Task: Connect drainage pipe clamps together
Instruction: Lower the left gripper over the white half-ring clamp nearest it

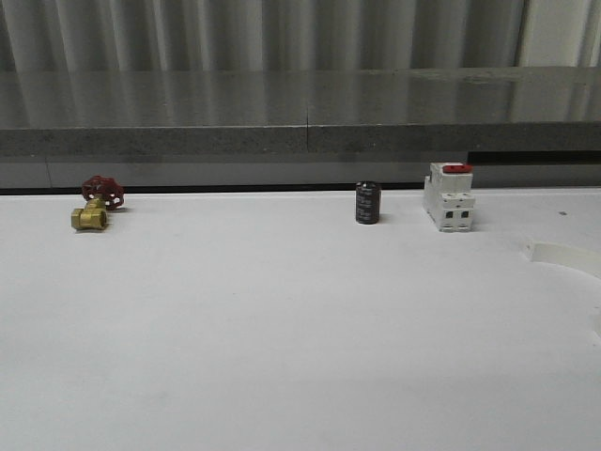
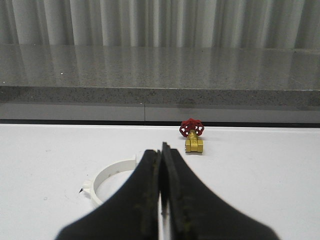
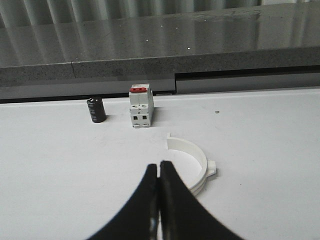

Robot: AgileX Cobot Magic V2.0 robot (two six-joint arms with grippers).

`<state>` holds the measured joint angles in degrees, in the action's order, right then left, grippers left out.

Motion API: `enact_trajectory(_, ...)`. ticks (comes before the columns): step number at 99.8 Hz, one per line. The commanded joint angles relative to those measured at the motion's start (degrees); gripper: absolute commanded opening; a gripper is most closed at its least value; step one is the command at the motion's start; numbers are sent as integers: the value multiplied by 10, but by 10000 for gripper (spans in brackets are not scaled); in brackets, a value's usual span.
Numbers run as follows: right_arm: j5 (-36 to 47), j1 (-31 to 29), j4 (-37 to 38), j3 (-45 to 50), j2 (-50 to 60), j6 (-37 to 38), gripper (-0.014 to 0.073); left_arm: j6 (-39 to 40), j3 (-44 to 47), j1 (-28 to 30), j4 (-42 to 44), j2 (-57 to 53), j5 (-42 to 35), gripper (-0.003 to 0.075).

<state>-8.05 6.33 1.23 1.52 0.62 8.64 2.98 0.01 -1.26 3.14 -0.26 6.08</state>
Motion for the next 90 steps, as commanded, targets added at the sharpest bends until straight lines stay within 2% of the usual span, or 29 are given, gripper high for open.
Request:
enact_trajectory(1, 45, -3, 6, -9, 11, -5, -68, 2, 26, 1, -1, -15, -48, -21)
enact_trajectory(30, 45, -3, 6, -9, 11, -5, -68, 2, 21, 1, -2, -15, -61, -21)
enact_trajectory(50, 45, -3, 6, -9, 11, -5, -68, 2, -42, 1, -28, -5, -32, -21)
enact_trajectory(69, 45, -3, 6, -9, 11, -5, -68, 2, -164, 1, -31, 57, 74, -21)
enact_trajectory(90, 45, -3, 6, -9, 11, -5, -68, 2, -320, 1, -15, 185, 204, -21)
